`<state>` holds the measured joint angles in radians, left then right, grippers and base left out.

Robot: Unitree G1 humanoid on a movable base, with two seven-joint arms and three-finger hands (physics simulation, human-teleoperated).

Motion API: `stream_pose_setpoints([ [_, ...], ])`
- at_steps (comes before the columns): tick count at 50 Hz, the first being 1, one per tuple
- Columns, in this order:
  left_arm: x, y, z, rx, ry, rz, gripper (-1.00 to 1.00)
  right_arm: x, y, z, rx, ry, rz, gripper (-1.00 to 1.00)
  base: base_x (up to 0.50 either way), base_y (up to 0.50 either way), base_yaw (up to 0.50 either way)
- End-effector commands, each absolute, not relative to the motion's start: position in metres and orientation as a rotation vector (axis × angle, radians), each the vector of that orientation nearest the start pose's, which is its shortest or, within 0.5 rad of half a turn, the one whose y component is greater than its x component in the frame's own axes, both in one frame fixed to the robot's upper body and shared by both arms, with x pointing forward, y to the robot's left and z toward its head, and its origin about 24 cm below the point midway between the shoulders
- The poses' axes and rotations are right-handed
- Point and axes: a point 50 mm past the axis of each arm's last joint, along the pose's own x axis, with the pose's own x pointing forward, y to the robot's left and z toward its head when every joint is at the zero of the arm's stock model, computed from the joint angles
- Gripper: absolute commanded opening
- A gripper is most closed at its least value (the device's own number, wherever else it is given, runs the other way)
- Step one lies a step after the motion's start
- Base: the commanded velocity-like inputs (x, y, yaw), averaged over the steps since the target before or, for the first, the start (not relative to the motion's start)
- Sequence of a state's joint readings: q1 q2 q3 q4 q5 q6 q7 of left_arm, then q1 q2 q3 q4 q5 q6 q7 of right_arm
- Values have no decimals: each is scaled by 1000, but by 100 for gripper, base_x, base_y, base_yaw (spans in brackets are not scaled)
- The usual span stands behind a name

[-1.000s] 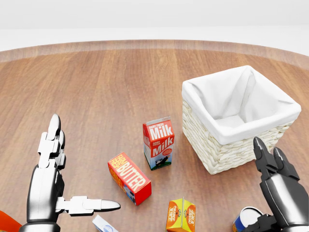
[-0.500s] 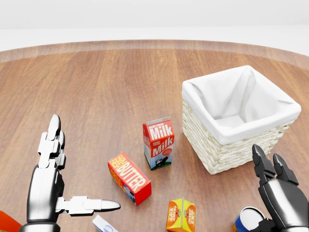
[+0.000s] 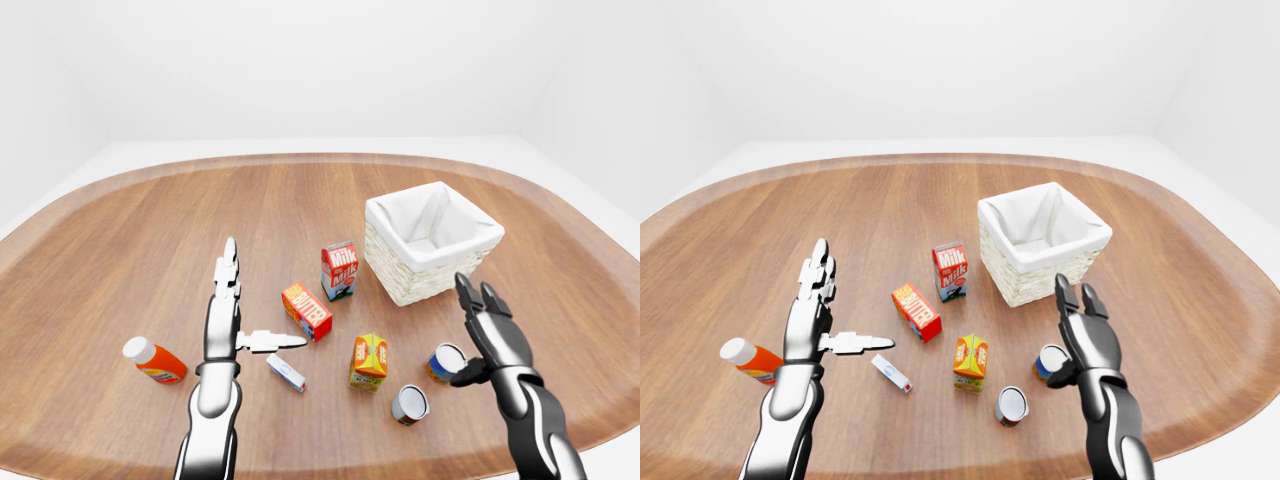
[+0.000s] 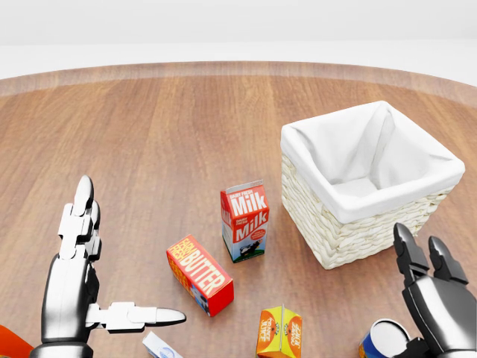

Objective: Pick up the alphabet soup and the tomato sauce, and put them in the basket.

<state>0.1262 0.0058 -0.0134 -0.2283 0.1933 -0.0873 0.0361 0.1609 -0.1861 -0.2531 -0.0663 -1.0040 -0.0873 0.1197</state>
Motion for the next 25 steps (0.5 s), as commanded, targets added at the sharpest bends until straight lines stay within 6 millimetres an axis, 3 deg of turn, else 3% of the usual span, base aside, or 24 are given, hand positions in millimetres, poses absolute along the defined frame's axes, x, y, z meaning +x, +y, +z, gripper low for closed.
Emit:
stream_pose_setpoints([
  [1,228,154,74,197,-193,55,100,213,-243,37,-1252,190,-80,100,0,0,0],
  [25,228,155,74,198,-192,55,100,217,-243,15,-1286,224,-52,100,0,0,0],
])
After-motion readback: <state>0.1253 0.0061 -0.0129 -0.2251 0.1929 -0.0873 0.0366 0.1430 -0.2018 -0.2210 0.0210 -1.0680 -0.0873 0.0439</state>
